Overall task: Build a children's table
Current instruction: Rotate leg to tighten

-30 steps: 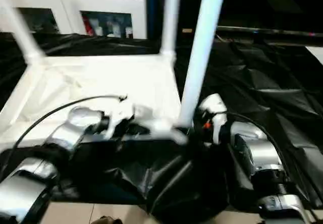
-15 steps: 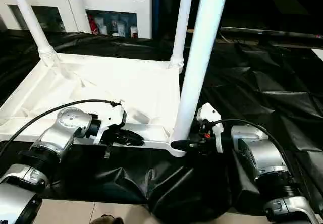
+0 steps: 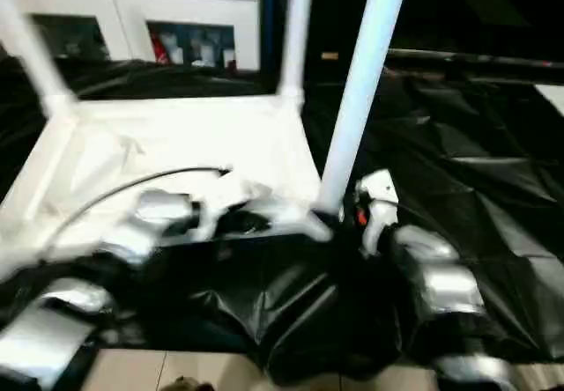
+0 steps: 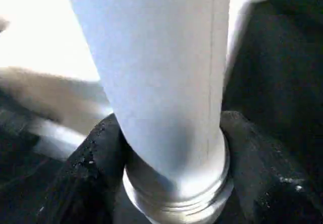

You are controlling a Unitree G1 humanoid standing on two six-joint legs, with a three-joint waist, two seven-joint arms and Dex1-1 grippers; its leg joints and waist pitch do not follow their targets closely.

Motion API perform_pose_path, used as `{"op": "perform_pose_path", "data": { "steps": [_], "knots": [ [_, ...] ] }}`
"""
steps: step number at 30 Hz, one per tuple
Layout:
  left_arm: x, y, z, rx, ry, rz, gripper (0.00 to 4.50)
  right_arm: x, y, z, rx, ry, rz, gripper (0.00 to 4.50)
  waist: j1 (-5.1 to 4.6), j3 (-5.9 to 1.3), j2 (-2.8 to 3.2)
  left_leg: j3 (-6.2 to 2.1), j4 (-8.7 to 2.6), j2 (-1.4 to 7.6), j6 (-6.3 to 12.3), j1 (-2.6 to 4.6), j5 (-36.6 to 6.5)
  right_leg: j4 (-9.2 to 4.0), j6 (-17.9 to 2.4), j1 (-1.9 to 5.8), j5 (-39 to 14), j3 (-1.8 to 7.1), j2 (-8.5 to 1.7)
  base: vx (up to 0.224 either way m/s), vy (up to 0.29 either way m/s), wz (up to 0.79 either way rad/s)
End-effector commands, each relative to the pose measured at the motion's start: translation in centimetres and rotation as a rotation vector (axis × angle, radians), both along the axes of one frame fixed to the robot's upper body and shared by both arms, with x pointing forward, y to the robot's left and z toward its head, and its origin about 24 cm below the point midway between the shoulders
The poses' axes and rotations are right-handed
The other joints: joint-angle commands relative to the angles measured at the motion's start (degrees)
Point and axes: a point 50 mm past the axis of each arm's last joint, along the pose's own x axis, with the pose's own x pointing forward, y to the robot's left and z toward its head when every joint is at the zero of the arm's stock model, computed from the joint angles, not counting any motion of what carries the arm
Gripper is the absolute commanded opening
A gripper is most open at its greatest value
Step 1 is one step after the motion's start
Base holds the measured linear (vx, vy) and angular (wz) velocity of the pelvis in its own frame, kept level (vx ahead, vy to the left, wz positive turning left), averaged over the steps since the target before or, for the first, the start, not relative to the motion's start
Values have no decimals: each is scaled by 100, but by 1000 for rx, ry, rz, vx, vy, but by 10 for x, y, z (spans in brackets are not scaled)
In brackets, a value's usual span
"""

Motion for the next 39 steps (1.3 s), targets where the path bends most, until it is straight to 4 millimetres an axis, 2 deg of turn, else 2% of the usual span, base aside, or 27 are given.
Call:
{"op": "perform_pose_path", "data": {
  "steps": [1,2,3,5,9,10,12,13,15,18,19,20,22,23,24,26,29,31,32,33,36,37,39],
  "knots": [
    [1,-39,13,-122,-31,27,0,-1,26,-21,-18,92,-29,254,-44,-322,-85,-267,-457,307,-206,213,-2090,-579,-983,75,-2410,174,-372,0,0,0],
    [0,-47,12,-122,-28,38,0,4,33,-23,6,105,-100,254,-79,-317,-69,-264,-463,309,-154,203,-2063,-605,-971,81,-2364,182,-366,0,0,0],
    [0,-52,12,-127,-23,46,0,6,42,-23,14,95,-85,254,-78,-324,-43,-263,-458,307,-144,209,-2061,-603,-979,80,-2302,183,-363,0,0,0],
    [-1,-58,12,-135,-19,52,0,6,60,-21,19,72,-14,254,-94,-337,-55,-254,-456,294,-76,193,-2047,-600,-994,102,-2104,175,-343,0,0,0],
    [1,-57,14,-130,-25,52,0,6,69,-18,0,40,57,254,-80,-337,-65,-247,-458,298,40,175,-1929,-579,-1023,127,-1894,179,-342,0,0,0],
    [3,-53,14,-120,-30,62,0,7,69,-15,7,24,83,310,-83,-327,-83,-243,-462,301,69,172,-1948,-585,-1037,127,-1945,176,-344,0,0,0],
    [5,-47,14,-105,-32,68,0,8,64,-11,14,1,116,324,-81,-323,-70,-247,-462,303,67,174,-1971,-591,-1029,119,-2022,178,-346,0,0,0],
    [6,-42,13,-90,-34,62,0,7,59,-8,0,-17,146,331,-83,-326,-92,-251,-465,309,77,171,-1992,-593,-1013,134,-2066,175,-352,0,0,0],
    [6,-40,13,-82,-35,58,0,7,56,-7,-12,-28,161,360,-73,-327,-84,-251,-462,312,104,170,-1946,-589,-1021,136,-2023,179,-352,0,0,0],
    [6,-32,12,-64,-27,20,0,5,44,-2,-24,-47,231,360,-60,-335,-93,-239,-448,310,203,146,-1794,-558,-1100,162,-1738,178,-349,0,0,0],
    [3,-18,11,-29,-10,-55,0,0,25,6,-56,-62,324,360,-43,-331,-103,-239,-445,317,240,152,-1754,-564,-1108,163,-1732,179,-360,0,0,0],
    [3,-18,11,-29,-10,-55,0,0,25,6,-56,-62,324,360,-26,-346,-103,-242,-438,325,275,148,-1700,-556,-1113,184,-1681,178,-368,0,0,0],
    [-2,1,10,26,21,-152,0,-8,4,15,-101,-56,433,360,-16,-355,-89,-220,-421,339,406,110,-1400,-472,-1248,193,-1119,173,-330,0,0,0],
    [-2,1,10,26,21,-152,0,-8,4,15,-101,-56,433,360,-3,-365,-92,-229,-418,346,431,103,-1334,-452,-1298,224,-987,160,-334,0,0,0],
    [-4,7,10,41,26,-182,0,-9,-2,17,-115,-52,458,360,12,-386,-91,-203,-383,345,515,106,-1139,-404,-1417,218,-620,153,-317,0,0,0],
    [-6,16,10,68,14,-222,0,-10,-11,21,-140,-50,482,360,21,-389,-90,-185,-354,350,649,98,-981,-364,-1602,206,-282,141,-321,0,0,0],
    [-5,22,11,89,-9,-210,0,-10,-16,25,-146,-47,497,360,34,-369,-87,-174,-361,359,591,119,-1155,-393,-1614,188,-598,141,-325,0,0,0],
    [-3,25,12,77,9,-185,0,-8,-16,27,-153,-52,503,360,48,-358,-81,-180,-383,368,430,145,-1353,-421,-1557,170,-971,144,-326,0,0,0],
    [-3,25,12,77,11,-185,0,-8,-16,27,-153,-52,503,360,48,-358,-81,-180,-383,368,430,145,-1353,-421,-1557,170,-971,144,-326,0,0,0],
    [-2,27,12,66,39,-179,44,-8,-13,27,-154,-55,512,367,52,-351,-81,-191,-404,372,313,154,-1476,-435,-1507,161,-1160,149,-331,0,0,0],
    [-2,27,12,67,45,-181,64,-8,-12,27,-153,-54,518,367,64,-356,-87,-190,-402,363,260,154,-1468,-435,-1472,164,-1133,163,-338,0,0,0],
    [-2,28,12,82,36,-178,79,-8,-10,27,-149,-53,529,367,70,-364,-87,-196,-400,364,275,141,-1399,-420,-1470,176,-1018,160,-336,0,0,0],
    [-2,31,10,116,38,-181,79,-9,-9,27,-146,-52,546,367,71,-373,-83,-195,-388,357,329,130,-1305,-402,-1488,189,-833,155,-336,0,0,0]
  ]
}}
